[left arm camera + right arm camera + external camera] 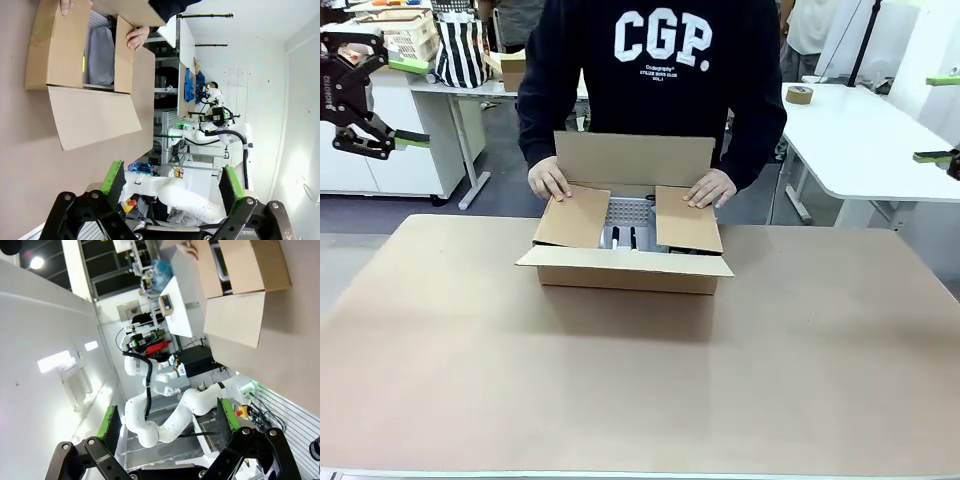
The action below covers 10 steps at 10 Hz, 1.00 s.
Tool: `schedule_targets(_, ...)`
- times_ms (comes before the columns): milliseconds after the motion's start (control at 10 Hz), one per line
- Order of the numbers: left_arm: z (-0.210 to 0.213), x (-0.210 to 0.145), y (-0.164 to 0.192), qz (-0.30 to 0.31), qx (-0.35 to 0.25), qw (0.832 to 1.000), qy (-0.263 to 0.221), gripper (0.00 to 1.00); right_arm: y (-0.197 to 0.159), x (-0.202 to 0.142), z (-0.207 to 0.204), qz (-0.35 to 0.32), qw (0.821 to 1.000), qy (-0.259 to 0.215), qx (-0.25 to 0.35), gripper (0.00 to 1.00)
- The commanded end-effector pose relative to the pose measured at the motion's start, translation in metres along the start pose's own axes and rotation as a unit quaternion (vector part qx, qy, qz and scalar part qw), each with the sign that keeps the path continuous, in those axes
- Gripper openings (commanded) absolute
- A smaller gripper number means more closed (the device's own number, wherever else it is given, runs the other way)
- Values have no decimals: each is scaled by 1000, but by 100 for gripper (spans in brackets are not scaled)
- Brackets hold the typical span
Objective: Pack the gift set into the box.
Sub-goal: Press and hold the closed box until the human finishes sealing it.
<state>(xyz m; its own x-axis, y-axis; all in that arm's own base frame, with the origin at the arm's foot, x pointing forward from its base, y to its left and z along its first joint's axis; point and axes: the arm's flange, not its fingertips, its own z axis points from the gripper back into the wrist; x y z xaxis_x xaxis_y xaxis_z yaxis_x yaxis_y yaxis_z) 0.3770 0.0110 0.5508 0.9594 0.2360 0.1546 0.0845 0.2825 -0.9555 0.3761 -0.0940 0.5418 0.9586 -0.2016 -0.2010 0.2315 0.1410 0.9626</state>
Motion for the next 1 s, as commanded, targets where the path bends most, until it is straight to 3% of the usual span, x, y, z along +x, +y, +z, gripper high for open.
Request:
schedule_targets(0,-2,-1,-1,1,-13,1000,-2,100,4,0,-2,-3,1000,1,16,100)
schedule_targets(900,-2,-1,-1,1,-13,1000,-2,100,4,0,-2,-3,1000,1,16,100)
